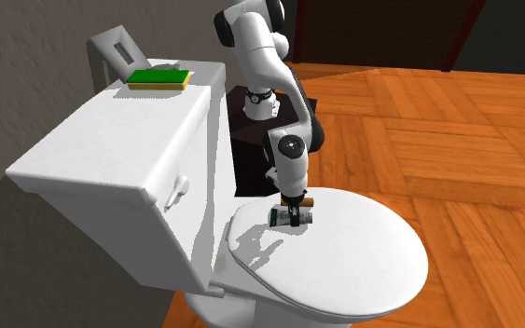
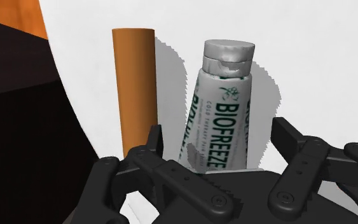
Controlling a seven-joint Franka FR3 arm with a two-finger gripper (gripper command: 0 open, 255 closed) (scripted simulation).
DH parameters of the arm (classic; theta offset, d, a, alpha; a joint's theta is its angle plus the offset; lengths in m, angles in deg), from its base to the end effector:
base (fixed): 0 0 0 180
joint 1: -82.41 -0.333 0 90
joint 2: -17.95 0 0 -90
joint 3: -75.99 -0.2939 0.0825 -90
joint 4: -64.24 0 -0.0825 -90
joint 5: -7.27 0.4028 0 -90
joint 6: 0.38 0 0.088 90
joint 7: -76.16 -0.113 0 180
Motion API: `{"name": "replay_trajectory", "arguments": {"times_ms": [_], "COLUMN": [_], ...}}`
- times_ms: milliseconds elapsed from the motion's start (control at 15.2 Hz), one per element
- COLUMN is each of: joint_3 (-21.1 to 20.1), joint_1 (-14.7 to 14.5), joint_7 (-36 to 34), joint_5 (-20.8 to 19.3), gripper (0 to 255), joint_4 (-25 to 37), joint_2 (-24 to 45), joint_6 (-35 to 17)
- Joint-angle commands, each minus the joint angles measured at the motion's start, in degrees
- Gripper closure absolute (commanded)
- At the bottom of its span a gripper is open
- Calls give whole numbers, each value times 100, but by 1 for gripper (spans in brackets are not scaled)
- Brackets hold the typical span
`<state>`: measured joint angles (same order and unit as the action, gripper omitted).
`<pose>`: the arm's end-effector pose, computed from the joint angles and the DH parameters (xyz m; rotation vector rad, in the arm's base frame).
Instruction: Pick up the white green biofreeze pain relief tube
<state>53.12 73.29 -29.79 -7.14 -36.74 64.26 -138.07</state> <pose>0.5452 0.3337 0.0913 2.5609 -1.7403 -0.2399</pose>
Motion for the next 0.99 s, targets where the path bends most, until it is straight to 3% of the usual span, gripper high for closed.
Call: {"name": "replay_trajectory", "arguments": {"times_ms": [0,264,330,924], "joint_3": [46,101,100,101], "joint_1": [-29,-73,-81,-73], "joint_7": [-10,-19,-28,-19], "joint_5": [-34,-77,-78,-77], "gripper": [0,0,255,255], "joint_4": [50,120,120,120], "joint_2": [128,294,296,295], "joint_6": [-82,-180,-183,-180]}}
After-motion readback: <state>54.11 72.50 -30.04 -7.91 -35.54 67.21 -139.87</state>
